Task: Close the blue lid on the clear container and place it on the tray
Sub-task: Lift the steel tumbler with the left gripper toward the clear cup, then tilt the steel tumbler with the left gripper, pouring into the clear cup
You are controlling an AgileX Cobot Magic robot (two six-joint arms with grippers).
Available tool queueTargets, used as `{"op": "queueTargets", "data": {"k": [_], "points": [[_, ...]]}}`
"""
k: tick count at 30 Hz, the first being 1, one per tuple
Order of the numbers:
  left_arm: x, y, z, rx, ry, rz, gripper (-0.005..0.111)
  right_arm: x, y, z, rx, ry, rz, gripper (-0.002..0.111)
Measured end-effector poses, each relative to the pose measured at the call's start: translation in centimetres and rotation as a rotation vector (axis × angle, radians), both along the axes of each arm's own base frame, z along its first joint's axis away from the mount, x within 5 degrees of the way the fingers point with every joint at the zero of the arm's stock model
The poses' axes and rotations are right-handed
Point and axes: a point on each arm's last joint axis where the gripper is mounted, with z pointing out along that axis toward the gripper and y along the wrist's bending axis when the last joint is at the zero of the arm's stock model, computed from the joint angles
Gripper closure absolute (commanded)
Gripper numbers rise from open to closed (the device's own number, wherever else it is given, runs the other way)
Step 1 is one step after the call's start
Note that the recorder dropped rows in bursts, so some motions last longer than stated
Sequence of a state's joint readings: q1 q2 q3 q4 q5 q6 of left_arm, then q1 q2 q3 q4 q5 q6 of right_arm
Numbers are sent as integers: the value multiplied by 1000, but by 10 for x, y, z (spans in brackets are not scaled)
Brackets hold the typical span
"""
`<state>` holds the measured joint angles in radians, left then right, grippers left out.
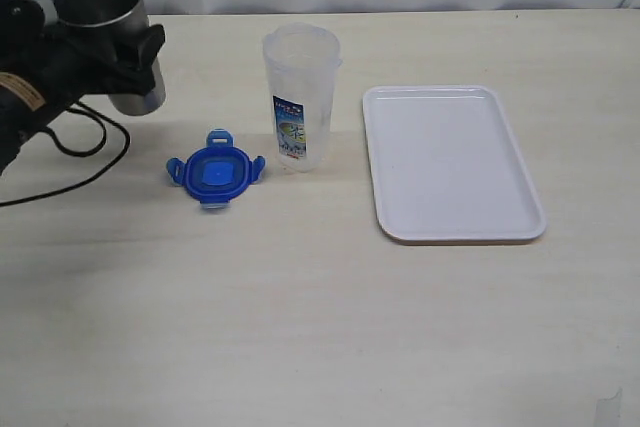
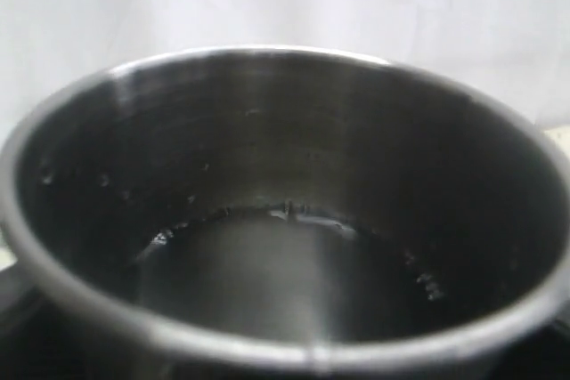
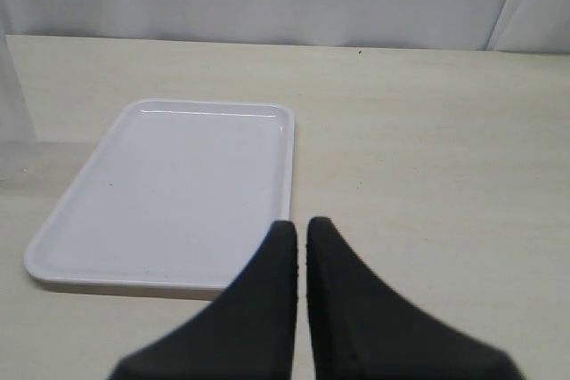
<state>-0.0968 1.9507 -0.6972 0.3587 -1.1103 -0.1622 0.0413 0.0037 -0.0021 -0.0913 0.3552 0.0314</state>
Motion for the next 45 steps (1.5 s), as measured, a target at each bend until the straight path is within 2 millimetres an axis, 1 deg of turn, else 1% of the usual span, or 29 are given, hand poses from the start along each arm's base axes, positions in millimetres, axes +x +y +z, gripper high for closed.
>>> {"op": "queueTargets", "data": {"k": [3, 7, 11, 16, 19, 21, 25, 35, 45], "points": [[11, -12, 12, 10, 0, -22, 107, 0, 0, 0, 0, 0, 0, 104], [25, -38, 22, 55, 28, -67, 107, 0, 0, 0, 0, 0, 0, 104], [34, -66, 33, 99, 51, -116, 107, 0, 0, 0, 0, 0, 0, 104], [39, -93, 47, 116, 37, -161, 107, 0, 0, 0, 0, 0, 0, 104], [37, -102, 50, 115, 26, -183, 107, 0, 0, 0, 0, 0, 0, 104], [36, -106, 50, 117, 24, -193, 107, 0, 0, 0, 0, 0, 0, 104], [35, -108, 51, 127, 19, -199, 107, 0, 0, 0, 0, 0, 0, 104], [35, -108, 49, 323, -75, -222, 107, 0, 0, 0, 0, 0, 0, 104], [35, -108, 49, 463, -155, -240, 107, 0, 0, 0, 0, 0, 0, 104]]}}
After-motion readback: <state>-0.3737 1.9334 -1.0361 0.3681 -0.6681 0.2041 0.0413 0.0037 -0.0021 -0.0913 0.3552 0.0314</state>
